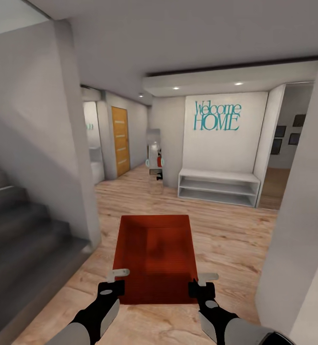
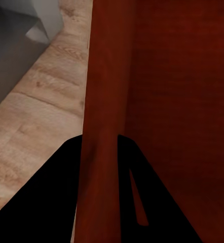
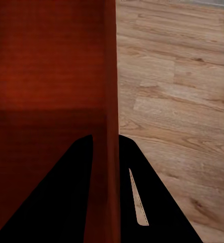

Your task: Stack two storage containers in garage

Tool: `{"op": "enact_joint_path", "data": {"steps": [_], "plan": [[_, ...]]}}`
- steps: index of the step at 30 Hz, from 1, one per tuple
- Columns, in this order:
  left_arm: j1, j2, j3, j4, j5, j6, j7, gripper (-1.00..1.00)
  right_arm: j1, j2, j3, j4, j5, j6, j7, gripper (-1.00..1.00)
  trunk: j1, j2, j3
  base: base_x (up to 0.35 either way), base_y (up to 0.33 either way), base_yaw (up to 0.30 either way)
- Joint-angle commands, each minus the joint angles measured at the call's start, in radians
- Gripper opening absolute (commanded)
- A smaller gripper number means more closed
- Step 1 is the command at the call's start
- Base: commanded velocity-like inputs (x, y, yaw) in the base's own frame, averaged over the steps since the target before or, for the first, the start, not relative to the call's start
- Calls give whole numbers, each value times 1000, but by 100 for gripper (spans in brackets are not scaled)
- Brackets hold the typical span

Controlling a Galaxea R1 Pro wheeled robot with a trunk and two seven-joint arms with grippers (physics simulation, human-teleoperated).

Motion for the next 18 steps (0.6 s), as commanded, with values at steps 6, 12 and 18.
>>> {"op": "enact_joint_path", "data": {"steps": [6, 12, 18], "plan": [[0, 35, 10, -1, 18, 7, 11, -100, -1, -11, -27, -3, 6, -6, 0, -100, 1, -1, -1, 323, 0, -139], [0, 36, 10, -1, 18, 7, 11, -100, -1, -12, -27, -4, 6, -6, 0, -100, 1, -1, -1, 323, 0, -9], [0, 36, 10, -1, 18, 7, 11, -100, -1, -12, -27, -3, 6, -5, 0, -100, 1, -1, -1, 323, 0, -1]]}}
